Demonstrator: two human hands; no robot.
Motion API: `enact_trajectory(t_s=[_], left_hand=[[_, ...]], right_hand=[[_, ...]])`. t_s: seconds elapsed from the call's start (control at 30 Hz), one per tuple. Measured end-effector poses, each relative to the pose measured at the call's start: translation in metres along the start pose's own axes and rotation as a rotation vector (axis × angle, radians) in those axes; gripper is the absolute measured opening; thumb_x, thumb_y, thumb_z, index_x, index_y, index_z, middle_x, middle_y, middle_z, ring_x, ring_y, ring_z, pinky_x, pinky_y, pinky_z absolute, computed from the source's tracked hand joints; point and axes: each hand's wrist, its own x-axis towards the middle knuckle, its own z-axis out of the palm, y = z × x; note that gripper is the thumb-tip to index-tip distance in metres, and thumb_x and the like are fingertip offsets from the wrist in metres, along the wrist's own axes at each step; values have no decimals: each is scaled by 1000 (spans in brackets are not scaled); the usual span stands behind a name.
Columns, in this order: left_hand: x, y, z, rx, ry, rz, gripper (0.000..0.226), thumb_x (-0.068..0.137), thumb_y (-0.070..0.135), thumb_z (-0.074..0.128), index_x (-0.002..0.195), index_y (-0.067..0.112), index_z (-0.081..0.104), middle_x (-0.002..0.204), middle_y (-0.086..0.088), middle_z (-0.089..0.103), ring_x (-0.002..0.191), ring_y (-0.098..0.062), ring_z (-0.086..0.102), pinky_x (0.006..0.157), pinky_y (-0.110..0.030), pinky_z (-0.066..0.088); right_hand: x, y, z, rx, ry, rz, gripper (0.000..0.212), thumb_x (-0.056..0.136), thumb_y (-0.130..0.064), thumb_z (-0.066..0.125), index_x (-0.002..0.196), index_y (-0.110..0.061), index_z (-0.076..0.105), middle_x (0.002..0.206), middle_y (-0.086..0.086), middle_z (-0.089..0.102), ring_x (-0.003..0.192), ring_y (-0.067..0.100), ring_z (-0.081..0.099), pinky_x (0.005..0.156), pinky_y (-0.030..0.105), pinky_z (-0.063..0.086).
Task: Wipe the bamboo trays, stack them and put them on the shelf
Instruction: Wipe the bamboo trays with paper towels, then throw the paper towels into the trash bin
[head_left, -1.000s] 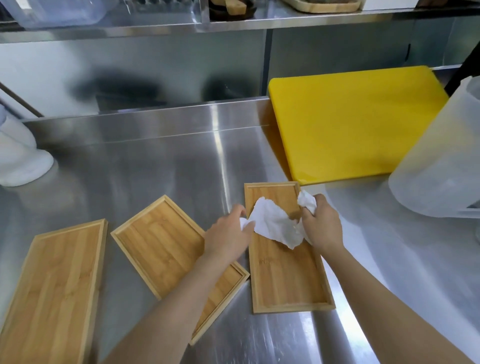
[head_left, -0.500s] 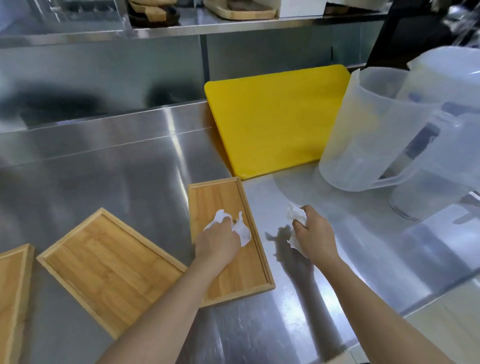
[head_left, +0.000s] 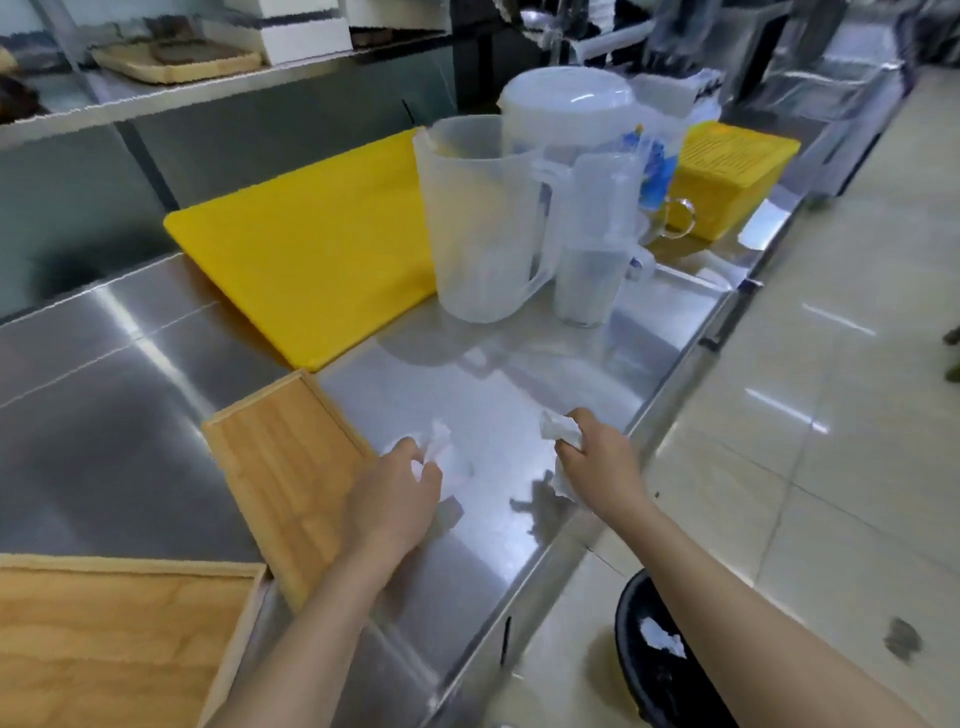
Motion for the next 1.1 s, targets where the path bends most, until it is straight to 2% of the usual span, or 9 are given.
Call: enact_trajectory(t_s=[0.13,0.3,0.4,0.5,0.63,0.77,0.87,1.0,1.1], left_hand=[[-16,40,25,-46,-26,71,21,86,25,45,72,10,48,63,-3,52,70,-31,47,53,-34,30],[-32,99,73,-62,-92,184,31,81,18,48,56,20,31,79,-11,48,74,-31,42,63,-34,29],[-35,127,113,-81,-115,183,23,78,25,47,59,20,34,72,-2,44,69,-27,41,57,-34,29],[-42,152,170,-149,-184,114,10,77,22,49,70,17,43,64,8,52,60,-16,48,51,-29,32],[-65,178,267,-191,-270,27,23,86,14,39,64,11,43,60,3,59,64,-29,47,56,-33,32],[-83,179,363,-137,-421,-86,22,87,20,44,103,10,56,105,-8,56,96,-31,55,79,-36,43],[-87,166,412,-156,-499,-153,59,81,17,52,136,16,33,116,1,30,101,-24,44,86,-34,37],[-83,136,489,-106,-439,-7,38,78,-4,35,115,3,37,119,-13,34,101,-24,34,91,-38,41],[-80,106,546,-173,-271,79,33,85,0,49,116,10,42,115,0,33,93,-17,42,76,-26,38]], right_hand=[[-32,43,-31,28,52,96,9,85,-9,47,89,-5,53,74,7,51,72,30,50,58,34,33],[-53,116,-76,65,191,237,13,83,-10,46,72,-9,39,68,16,52,68,36,48,58,38,34],[-57,168,-97,79,234,288,21,84,-13,47,66,-13,35,62,4,45,64,30,43,53,35,30],[-66,224,-108,117,257,381,27,87,-31,50,70,-12,40,59,-5,43,61,26,44,49,32,30],[-92,297,-113,217,234,593,40,78,-57,51,90,-19,41,73,-11,48,70,17,49,64,37,39],[-109,368,-96,387,146,658,33,77,-39,42,104,-21,37,105,-4,50,91,18,51,77,37,41],[-113,408,-67,380,116,621,35,80,-18,37,114,-15,34,116,0,39,104,20,45,85,31,36],[-111,472,-5,222,164,585,39,84,4,34,119,-9,40,115,3,43,105,22,45,85,30,37],[-108,518,44,169,286,449,36,84,1,37,116,-15,45,103,4,49,91,21,45,79,34,41]])
